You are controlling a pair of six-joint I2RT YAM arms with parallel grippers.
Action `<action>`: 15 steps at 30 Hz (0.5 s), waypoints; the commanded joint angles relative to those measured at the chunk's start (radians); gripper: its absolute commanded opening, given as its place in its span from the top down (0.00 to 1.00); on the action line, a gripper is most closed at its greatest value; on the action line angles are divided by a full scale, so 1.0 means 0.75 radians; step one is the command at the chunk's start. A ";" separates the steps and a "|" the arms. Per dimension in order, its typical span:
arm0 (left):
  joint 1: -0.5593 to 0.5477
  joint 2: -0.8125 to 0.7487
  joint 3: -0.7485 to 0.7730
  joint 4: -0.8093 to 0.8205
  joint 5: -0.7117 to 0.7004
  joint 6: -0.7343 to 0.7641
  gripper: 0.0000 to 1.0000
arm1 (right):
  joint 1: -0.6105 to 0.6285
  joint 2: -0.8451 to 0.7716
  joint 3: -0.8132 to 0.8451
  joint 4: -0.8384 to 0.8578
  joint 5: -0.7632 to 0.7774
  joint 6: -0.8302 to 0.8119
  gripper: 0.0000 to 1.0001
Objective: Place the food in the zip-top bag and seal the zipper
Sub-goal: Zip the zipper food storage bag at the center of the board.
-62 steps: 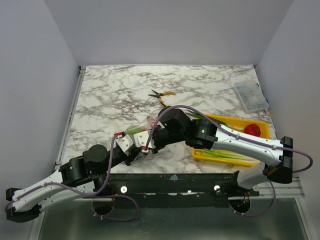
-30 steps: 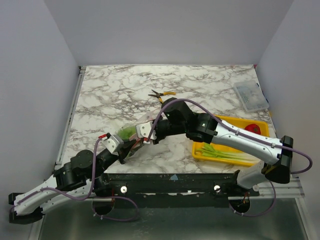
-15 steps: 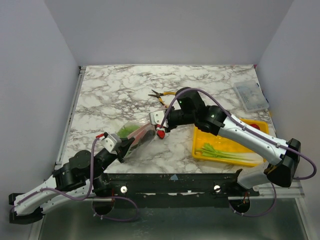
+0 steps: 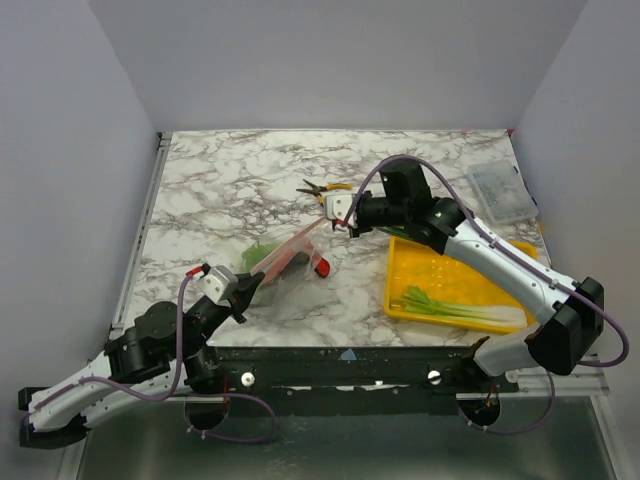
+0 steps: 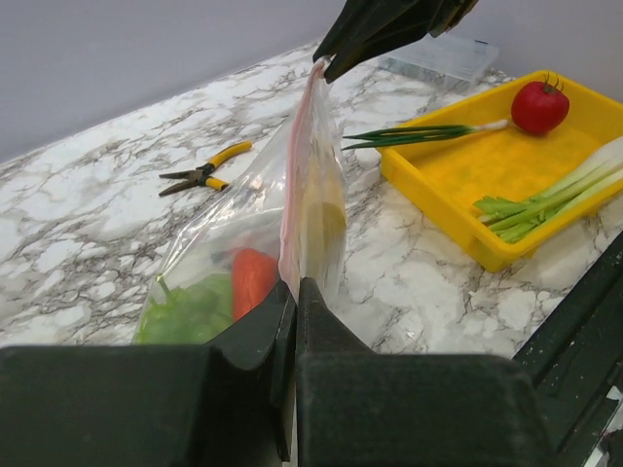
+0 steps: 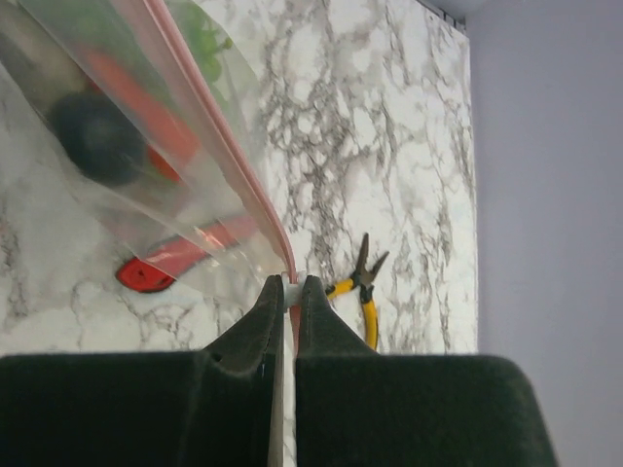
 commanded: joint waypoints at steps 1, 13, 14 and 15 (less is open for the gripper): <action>-0.002 -0.055 0.012 0.013 -0.063 0.019 1.00 | -0.130 0.036 -0.040 0.098 0.049 -0.057 1.00; -0.003 -0.064 0.013 0.015 -0.097 0.021 1.00 | -0.187 0.111 -0.048 0.190 0.021 -0.065 0.99; -0.003 -0.066 0.012 0.013 -0.099 0.021 1.00 | -0.187 0.112 -0.047 0.194 0.021 -0.065 0.98; -0.003 -0.067 0.010 0.015 -0.102 0.021 1.00 | -0.189 0.116 -0.047 0.197 0.022 -0.065 0.97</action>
